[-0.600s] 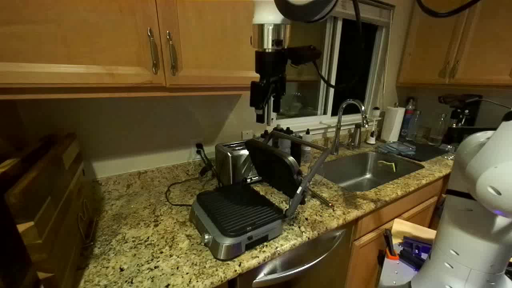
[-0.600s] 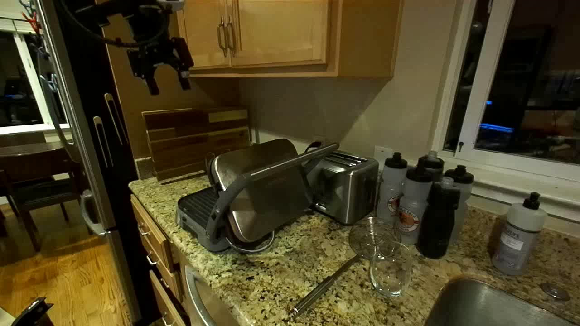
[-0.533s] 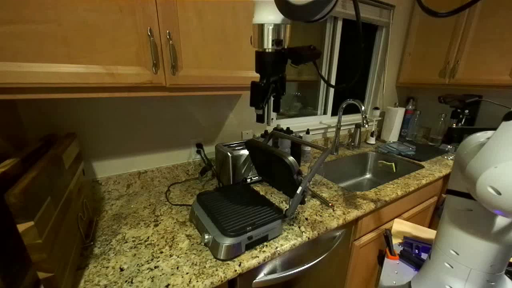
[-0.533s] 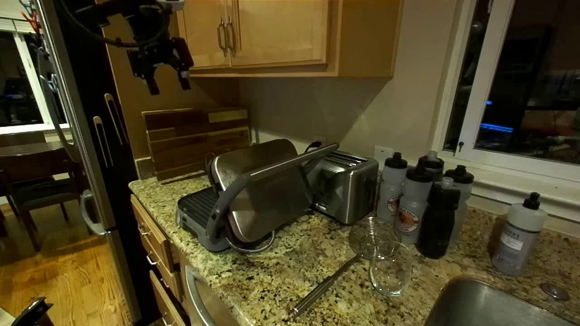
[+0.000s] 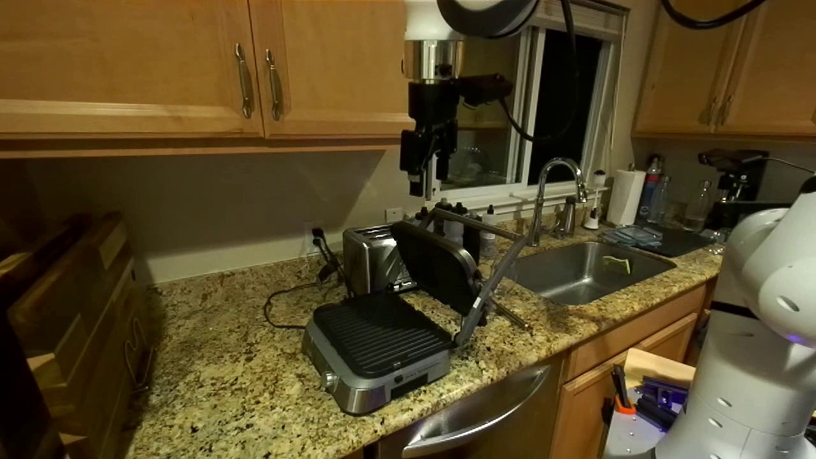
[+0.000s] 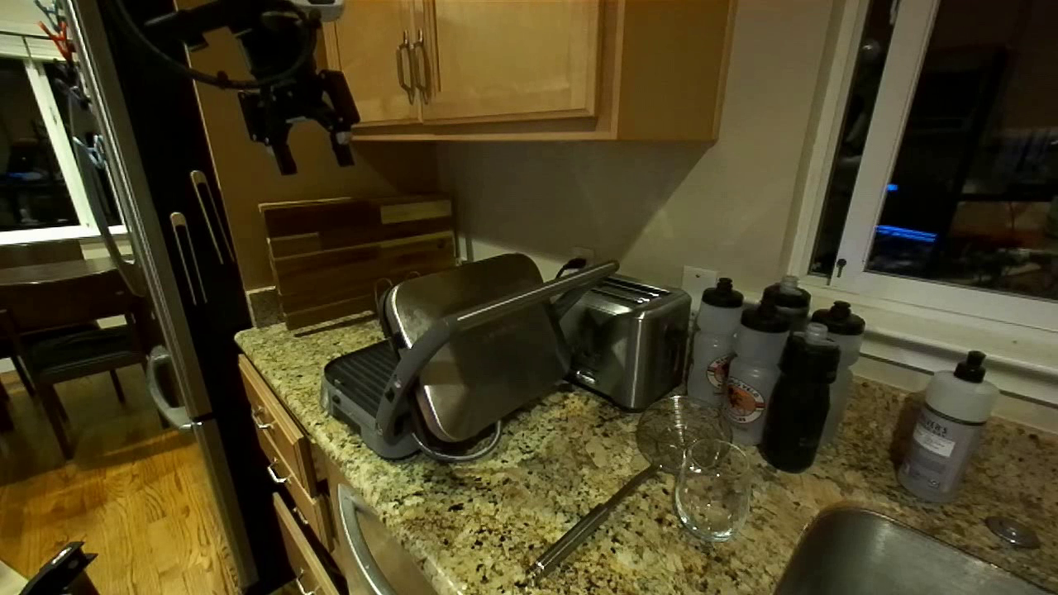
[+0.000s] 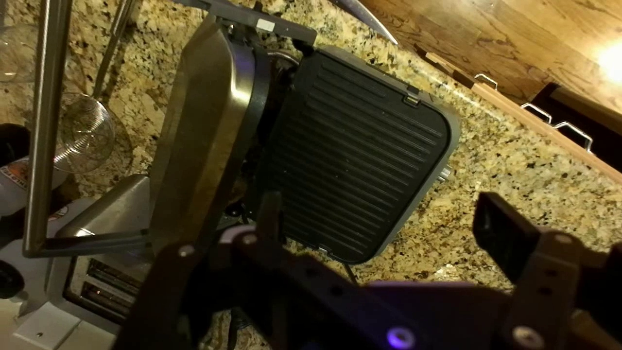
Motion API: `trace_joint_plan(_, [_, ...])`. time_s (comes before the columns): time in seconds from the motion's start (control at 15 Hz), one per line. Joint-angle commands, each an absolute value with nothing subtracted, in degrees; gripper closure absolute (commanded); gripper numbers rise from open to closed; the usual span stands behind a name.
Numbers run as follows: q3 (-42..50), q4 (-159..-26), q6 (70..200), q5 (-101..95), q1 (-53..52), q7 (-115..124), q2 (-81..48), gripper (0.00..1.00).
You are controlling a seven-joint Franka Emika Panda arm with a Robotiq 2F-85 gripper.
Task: Close the grill sandwich maker
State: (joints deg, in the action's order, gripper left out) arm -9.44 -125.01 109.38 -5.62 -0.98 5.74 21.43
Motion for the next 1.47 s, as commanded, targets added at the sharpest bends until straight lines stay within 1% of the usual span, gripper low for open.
trace_joint_plan(0.0, [-5.7, -127.6, 112.5, -6.4, -1.0, 2.7, 21.4, 0.0])
trace_joint_plan(0.47, [1.3, -130.8, 118.6, -9.8, 1.0, -8.6, 18.0, 0.0])
trace_joint_plan(0.6, [1.5, -130.5, 117.7, -12.1, 1.6, -8.7, 17.3, 0.0])
trace_joint_plan(0.67, [1.5, -129.4, 116.7, -10.0, 1.1, -7.7, 16.9, 0.0])
trace_joint_plan(1.13, [1.8, -129.5, 116.9, -11.3, 1.7, -8.2, 16.2, 0.0])
trace_joint_plan(1.4, [5.1, -129.1, 117.0, -11.0, 4.5, -8.5, 14.9, 0.0])
